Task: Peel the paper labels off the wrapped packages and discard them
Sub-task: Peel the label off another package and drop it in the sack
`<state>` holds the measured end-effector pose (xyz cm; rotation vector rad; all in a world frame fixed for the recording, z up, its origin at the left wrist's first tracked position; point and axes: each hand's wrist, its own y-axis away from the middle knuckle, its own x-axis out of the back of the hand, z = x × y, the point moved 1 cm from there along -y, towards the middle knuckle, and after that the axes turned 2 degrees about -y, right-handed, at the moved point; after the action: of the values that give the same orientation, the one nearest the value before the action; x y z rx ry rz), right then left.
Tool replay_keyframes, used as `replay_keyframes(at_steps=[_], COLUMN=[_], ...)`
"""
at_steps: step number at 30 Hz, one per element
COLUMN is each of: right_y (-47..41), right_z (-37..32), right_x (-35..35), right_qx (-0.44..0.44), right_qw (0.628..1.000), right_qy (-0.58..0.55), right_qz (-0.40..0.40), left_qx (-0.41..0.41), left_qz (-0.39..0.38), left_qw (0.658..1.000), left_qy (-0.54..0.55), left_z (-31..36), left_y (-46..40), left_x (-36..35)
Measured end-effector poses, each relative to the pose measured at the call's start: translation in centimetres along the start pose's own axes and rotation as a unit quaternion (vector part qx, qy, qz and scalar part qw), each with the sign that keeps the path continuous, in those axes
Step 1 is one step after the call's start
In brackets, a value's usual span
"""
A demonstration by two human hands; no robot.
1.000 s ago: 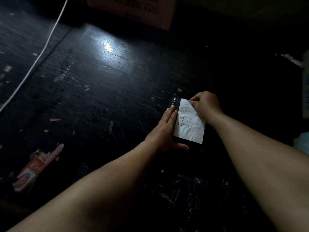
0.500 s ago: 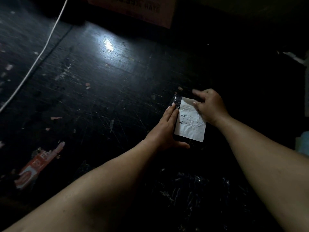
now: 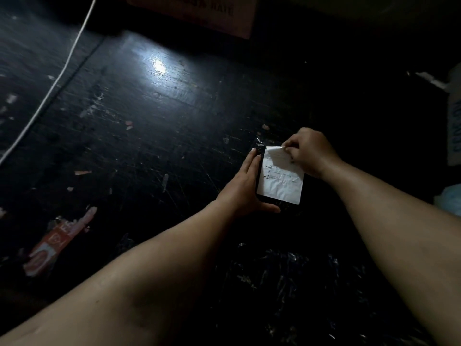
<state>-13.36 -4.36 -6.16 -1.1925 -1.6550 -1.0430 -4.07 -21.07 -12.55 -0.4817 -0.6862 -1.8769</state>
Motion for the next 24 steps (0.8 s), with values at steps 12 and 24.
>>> replay_keyframes(at_steps=[12, 24], right_y=[1.8, 3.5], right_z=[-1.0, -2.3], right_x=[1.6, 3.7], right_qx=[0.058, 0.061], right_qw=[0.997, 0.993], right_qy=[0.036, 0.041], right_qz=[-0.046, -0.095], left_qx=[0.02, 0.037], left_qz=[-0.008, -0.023], left_qw=[1.0, 0.999], left_qy=[0.003, 0.008], left_z=[0.2, 0.6], left_y=[0.2, 0.0], left_x=[0.0, -0.1])
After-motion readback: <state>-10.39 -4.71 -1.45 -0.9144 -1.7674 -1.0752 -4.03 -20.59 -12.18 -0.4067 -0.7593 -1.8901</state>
